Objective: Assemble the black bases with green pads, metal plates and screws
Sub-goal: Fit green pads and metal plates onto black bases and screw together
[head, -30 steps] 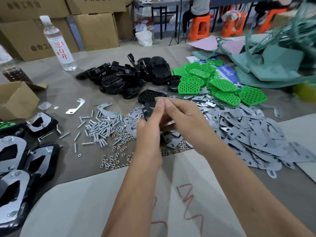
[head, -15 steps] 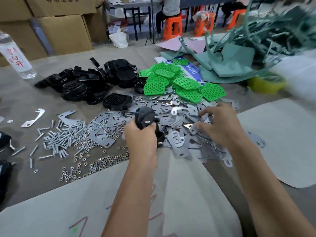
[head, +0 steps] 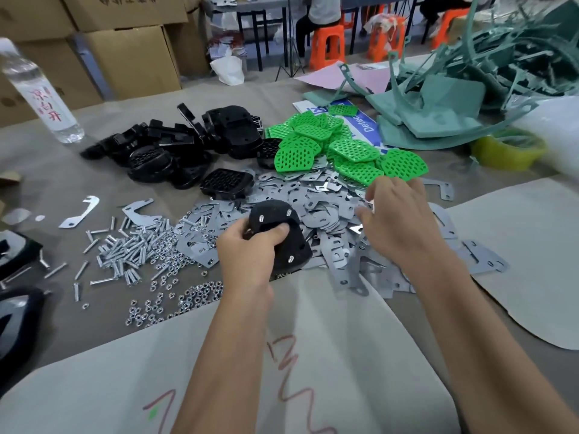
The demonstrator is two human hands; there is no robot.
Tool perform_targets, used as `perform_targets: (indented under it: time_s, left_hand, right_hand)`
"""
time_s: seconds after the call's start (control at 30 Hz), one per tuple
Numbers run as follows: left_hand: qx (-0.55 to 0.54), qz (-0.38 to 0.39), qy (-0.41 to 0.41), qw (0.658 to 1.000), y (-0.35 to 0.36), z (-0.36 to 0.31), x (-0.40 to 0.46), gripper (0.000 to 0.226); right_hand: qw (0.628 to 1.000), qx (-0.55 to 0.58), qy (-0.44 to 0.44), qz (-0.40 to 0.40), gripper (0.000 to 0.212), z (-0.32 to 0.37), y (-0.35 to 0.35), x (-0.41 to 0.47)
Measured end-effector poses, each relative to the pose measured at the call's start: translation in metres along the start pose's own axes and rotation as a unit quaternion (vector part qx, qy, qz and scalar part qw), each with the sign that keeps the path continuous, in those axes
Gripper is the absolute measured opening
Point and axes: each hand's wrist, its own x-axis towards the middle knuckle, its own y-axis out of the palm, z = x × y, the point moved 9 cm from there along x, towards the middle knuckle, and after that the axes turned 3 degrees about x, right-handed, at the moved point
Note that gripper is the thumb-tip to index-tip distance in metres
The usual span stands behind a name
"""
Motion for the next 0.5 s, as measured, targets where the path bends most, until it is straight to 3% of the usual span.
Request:
perform_targets:
  time_s: [0.07, 0.1, 0.3, 0.4, 0.5]
  left_hand:
    - [-0.01, 0.012, -0.008, 1.0, 0.001, -0.002, -0.001, 0.024]
    - [-0.014, 0.02, -0.013, 1.0, 0.004, -0.002, -0.002, 0.022]
    - [0.004, 0.047, -0.035, 0.998, 0.043, 0.006, -0.011, 0.025]
    - [0.007, 0.026, -0.016, 1.0, 0.048, 0.007, -0.011, 0.034]
    - [0.01, 0.022, -0.006, 1.0, 0.044, 0.009, -0.008, 0.028]
  right_hand:
    - [0.996, -0.054, 0.039, 0.055, 0.049, -0.007, 0.012, 0.0]
    - [0.996, -0.05, 0.044, 0.052, 0.049, -0.007, 0.013, -0.002]
    - [0.999, 0.021, 0.022, -0.015, 0.018, 0.004, 0.012, -0.009]
    - [1.0, -0.005, 0.022, -0.016, 0.008, 0.004, 0.014, -0.012]
    - [0.998, -0.034, -0.002, -0.06, 0.004, 0.008, 0.012, -0.015]
